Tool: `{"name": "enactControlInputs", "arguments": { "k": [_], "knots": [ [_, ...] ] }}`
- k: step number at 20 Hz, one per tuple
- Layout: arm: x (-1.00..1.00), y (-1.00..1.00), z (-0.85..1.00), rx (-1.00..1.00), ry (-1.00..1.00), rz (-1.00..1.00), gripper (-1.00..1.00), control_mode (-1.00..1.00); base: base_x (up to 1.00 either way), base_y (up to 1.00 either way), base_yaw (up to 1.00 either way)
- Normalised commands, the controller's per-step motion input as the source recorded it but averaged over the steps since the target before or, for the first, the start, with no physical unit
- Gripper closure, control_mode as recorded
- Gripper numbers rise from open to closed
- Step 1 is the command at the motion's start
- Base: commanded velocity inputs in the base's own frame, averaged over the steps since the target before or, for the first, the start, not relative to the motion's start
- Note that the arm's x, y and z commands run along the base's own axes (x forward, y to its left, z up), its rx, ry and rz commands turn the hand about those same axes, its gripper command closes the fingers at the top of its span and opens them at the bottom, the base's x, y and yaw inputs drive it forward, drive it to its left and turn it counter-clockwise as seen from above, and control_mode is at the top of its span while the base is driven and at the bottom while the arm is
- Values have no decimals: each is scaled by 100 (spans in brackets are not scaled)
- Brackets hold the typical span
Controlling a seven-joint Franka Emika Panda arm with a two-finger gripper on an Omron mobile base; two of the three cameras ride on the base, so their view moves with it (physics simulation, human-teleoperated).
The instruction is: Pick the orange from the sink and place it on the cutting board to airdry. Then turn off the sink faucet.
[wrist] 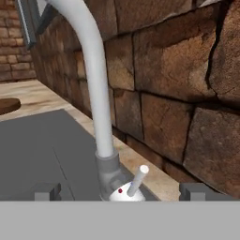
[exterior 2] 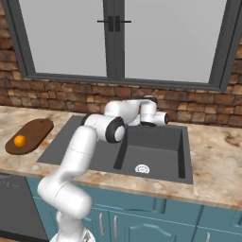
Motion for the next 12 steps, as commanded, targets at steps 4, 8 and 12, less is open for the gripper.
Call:
{"name": "enactControlInputs", "arguments": {
  "k": [4, 8, 12],
  "knots": [
    [30, -1, -13, 3, 5, 0, -100, -100, 0, 0, 0],
    [23, 0, -3, 3, 2, 1, -100, -100, 0, 0, 0],
    [22, 7, 0, 2, 0, 4, -100, -100, 0, 0, 0]
  ]
}}
